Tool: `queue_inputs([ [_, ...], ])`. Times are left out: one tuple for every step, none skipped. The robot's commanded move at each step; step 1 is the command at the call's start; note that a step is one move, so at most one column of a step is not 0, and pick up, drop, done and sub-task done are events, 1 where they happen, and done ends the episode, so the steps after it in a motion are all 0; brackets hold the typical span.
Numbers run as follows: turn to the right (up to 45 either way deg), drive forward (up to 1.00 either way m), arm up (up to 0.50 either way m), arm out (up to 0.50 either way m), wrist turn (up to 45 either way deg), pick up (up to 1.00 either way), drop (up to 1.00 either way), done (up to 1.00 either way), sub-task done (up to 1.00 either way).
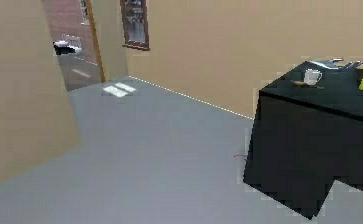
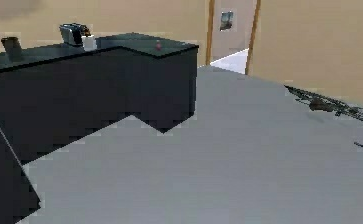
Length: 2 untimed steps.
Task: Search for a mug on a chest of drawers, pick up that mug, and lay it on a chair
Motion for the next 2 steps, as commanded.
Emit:
queue_inputs([
  [0.0,0.70,0.00,0.00,0.0,0.00,0.00,0.00,0.00],
  [-24.0,0.00,0.00,0.00,0.0,0.00,0.00,0.00,0.00],
])
